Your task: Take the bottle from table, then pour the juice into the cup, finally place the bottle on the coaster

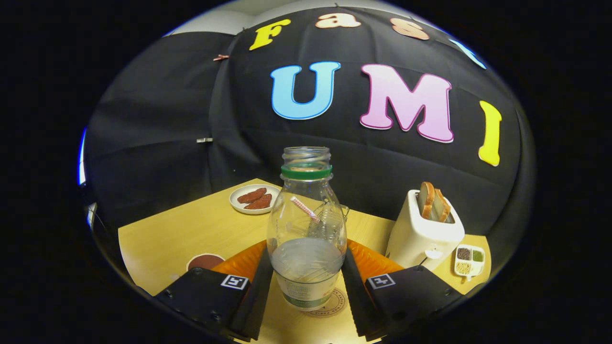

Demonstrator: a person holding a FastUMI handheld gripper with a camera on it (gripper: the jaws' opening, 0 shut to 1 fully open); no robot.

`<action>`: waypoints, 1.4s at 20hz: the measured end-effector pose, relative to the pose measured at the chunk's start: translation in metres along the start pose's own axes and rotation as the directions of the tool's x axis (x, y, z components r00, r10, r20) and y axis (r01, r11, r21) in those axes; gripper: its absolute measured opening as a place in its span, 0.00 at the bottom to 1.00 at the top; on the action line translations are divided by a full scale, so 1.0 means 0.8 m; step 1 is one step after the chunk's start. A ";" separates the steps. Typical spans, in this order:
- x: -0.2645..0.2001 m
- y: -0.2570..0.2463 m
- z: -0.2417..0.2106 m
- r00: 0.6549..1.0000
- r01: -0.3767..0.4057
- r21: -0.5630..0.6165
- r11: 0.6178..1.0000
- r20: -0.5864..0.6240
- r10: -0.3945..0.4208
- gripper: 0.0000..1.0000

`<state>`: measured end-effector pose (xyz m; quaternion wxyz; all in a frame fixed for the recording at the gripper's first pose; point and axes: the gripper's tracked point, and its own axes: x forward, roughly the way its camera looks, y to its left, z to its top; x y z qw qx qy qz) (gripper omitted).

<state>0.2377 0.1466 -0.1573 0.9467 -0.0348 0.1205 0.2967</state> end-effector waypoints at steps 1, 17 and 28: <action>0.005 -0.005 -0.006 1.000 0.009 0.015 1.000 0.011 -0.009 0.75; 0.029 -0.041 -0.057 0.996 0.085 0.017 0.996 0.012 -0.085 0.77; 0.022 -0.038 -0.056 0.996 0.086 0.011 0.996 0.007 -0.086 1.00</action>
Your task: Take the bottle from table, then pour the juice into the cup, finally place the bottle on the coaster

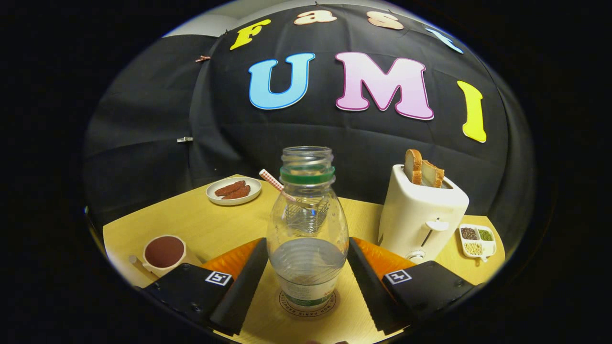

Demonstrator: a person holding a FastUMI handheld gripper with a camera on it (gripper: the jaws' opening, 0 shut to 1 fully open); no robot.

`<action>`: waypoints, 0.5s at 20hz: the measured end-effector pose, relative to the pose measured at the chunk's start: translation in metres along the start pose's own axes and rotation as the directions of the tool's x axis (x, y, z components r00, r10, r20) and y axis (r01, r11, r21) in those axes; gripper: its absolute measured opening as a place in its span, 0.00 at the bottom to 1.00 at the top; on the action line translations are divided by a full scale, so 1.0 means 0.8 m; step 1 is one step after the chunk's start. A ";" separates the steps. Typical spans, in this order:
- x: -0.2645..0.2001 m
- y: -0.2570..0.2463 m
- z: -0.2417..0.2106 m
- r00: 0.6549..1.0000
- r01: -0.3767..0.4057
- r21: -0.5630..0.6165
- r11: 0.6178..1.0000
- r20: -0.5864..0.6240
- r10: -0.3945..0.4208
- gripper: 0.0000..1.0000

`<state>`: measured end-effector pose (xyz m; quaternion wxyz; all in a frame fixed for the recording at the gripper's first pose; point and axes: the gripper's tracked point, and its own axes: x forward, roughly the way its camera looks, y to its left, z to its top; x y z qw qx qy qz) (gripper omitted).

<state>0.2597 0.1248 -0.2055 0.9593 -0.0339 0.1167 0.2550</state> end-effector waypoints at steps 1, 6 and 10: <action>-0.004 0.000 0.003 1.000 0.004 -0.011 1.000 0.005 -0.004 0.99; -0.027 0.007 0.012 1.000 0.000 -0.027 1.000 0.013 0.000 0.99; -0.060 0.015 0.031 1.000 -0.005 -0.067 0.998 0.026 0.006 0.98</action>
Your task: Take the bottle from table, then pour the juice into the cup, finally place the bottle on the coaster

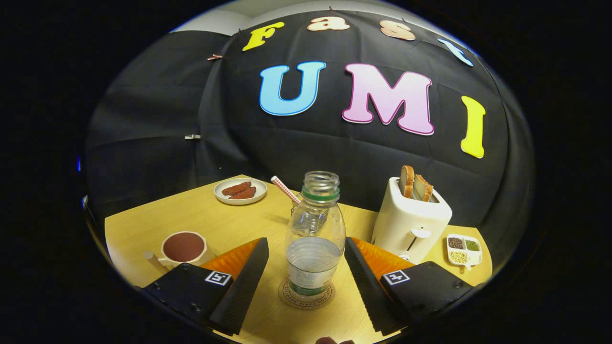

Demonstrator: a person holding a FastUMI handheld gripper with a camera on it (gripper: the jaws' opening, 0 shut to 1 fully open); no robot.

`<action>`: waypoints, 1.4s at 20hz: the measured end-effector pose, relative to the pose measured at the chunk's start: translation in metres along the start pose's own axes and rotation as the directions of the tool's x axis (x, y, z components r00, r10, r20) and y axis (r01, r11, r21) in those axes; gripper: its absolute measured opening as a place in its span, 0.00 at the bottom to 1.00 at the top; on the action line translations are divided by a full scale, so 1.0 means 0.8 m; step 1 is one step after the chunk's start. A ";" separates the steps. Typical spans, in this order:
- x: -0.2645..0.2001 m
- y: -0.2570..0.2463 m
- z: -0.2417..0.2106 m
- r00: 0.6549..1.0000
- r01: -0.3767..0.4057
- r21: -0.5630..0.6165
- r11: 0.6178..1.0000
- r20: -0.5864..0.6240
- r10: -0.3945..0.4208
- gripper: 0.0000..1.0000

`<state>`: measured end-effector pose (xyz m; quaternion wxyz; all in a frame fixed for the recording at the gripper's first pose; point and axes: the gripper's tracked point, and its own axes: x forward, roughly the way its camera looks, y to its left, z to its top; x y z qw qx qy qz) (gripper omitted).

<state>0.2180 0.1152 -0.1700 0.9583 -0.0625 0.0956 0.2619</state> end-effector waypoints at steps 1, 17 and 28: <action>-0.011 -0.001 0.011 1.000 0.012 -0.003 1.000 0.010 -0.012 0.98; -0.233 0.016 0.188 0.953 0.287 -0.083 0.954 0.126 -0.276 0.98; -0.370 -0.006 0.210 0.874 0.468 0.010 0.884 0.145 -0.464 0.98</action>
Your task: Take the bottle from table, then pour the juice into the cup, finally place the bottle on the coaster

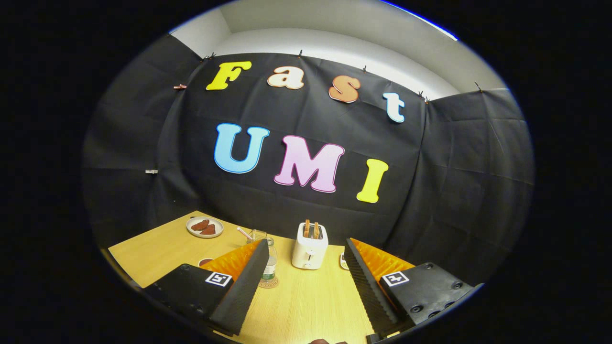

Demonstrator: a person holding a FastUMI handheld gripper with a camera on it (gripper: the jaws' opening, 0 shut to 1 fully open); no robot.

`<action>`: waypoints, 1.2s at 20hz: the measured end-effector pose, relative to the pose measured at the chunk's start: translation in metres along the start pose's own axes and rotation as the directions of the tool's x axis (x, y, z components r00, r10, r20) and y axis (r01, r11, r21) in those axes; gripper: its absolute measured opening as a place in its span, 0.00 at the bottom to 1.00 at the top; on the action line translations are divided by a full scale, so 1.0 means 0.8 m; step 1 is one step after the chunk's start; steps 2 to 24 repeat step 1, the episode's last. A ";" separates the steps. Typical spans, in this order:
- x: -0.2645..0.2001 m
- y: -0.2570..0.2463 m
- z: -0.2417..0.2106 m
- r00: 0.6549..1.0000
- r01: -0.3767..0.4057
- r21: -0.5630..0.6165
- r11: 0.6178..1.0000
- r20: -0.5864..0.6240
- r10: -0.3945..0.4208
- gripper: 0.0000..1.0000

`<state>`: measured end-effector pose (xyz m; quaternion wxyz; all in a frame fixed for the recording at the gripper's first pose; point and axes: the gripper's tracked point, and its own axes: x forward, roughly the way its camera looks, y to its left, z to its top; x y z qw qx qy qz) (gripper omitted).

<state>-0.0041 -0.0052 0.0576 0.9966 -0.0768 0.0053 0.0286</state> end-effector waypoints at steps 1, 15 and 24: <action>-0.001 -0.008 -0.002 1.000 0.012 0.006 1.000 -0.001 -0.012 0.98; -0.001 -0.008 -0.002 1.000 0.012 0.006 1.000 -0.001 -0.012 0.98; -0.001 -0.008 -0.002 1.000 0.012 0.006 1.000 -0.001 -0.012 0.98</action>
